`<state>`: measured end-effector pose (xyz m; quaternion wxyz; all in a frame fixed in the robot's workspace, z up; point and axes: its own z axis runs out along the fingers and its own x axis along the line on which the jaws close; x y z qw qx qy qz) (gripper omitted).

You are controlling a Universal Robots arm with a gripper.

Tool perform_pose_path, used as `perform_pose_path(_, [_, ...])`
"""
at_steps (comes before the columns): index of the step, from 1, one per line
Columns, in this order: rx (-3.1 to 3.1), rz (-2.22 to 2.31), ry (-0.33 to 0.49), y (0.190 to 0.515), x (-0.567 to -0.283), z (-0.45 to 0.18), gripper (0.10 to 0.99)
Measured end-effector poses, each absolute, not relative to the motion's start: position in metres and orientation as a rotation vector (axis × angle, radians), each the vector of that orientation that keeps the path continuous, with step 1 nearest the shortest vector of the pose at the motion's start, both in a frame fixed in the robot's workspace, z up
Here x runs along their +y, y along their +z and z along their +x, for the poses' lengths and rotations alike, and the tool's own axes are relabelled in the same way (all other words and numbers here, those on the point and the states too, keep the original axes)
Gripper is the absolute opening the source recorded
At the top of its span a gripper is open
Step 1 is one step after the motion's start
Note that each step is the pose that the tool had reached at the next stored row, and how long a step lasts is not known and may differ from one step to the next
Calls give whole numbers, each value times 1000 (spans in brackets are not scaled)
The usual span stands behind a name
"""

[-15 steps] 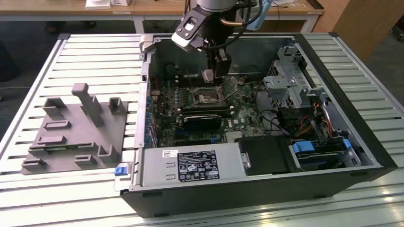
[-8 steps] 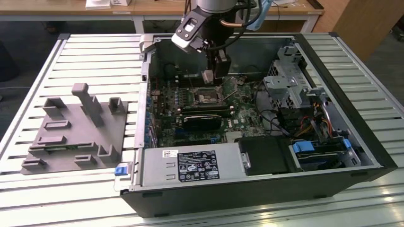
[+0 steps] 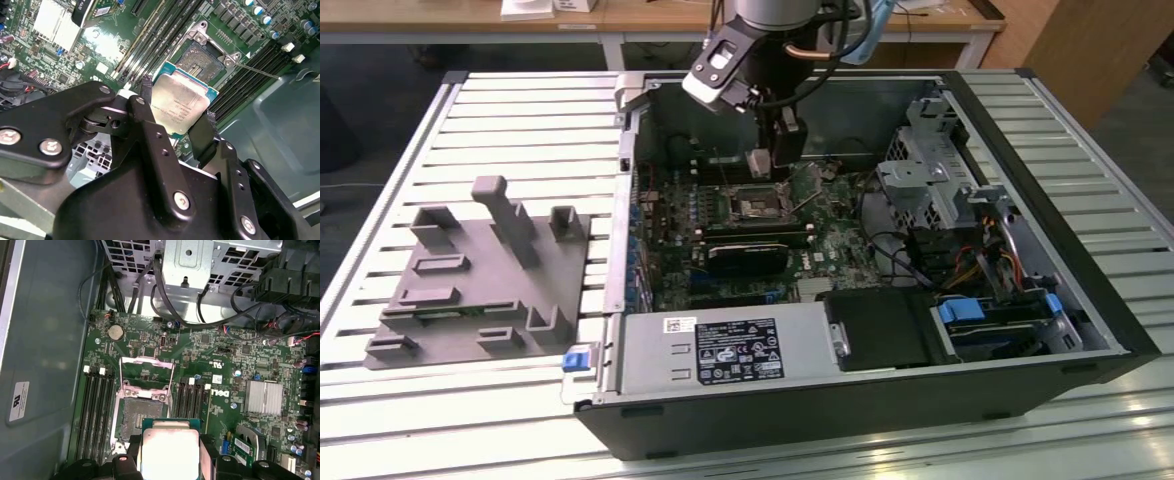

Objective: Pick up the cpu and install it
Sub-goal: 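Place the cpu into insertion slot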

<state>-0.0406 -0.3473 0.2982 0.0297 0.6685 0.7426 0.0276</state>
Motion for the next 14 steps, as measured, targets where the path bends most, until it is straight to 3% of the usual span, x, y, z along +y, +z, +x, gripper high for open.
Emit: perform_pose_path(14, [2231, 2122, 80, 291, -341, -41, 541])
